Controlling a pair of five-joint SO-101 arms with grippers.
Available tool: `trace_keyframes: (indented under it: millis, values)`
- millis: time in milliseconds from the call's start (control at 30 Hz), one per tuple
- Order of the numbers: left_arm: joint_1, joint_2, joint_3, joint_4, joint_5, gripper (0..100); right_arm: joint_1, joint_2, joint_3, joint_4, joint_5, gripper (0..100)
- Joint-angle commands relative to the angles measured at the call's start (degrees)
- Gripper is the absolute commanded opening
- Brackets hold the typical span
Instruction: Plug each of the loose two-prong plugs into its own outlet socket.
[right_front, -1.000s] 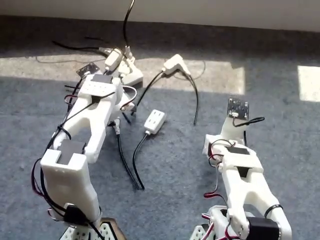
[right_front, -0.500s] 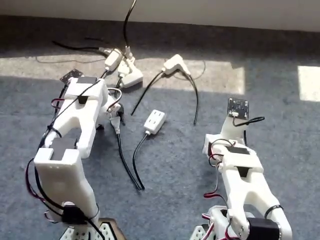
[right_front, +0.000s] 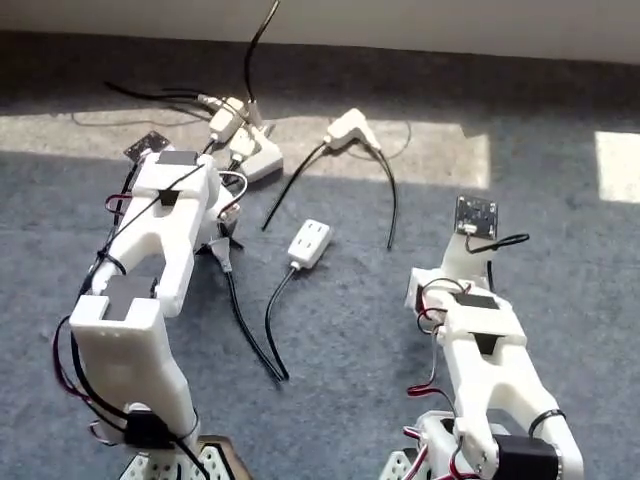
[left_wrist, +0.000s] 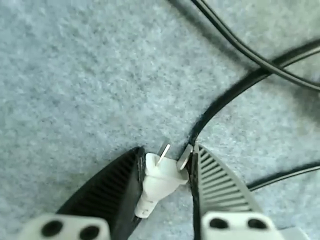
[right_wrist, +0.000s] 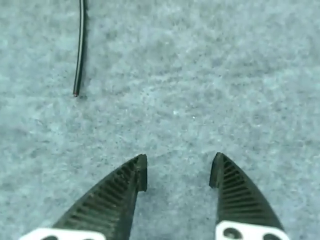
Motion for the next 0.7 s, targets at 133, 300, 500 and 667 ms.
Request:
trace_keyframes:
  millis: [133,300,500,667]
  values:
    - [-1.3,0.7,-2.9,7.8,-4.0,22,-0.5,-1.6,-0.2,-0.9,-0.2,21.0]
    - [-1.4,0.3,-4.6,10.7,-3.2,27,-0.5,-1.6,-0.2,-0.9,-0.2,21.0]
    - [-1.5,0.7,-6.7,14.9,-3.3,27,-0.5,-1.6,-0.2,-0.9,-0.2,21.0]
    - [1.8,0.2,-6.5,15.0,-3.4,27,-0.5,-1.6,-0.2,-0.9,-0.2,21.0]
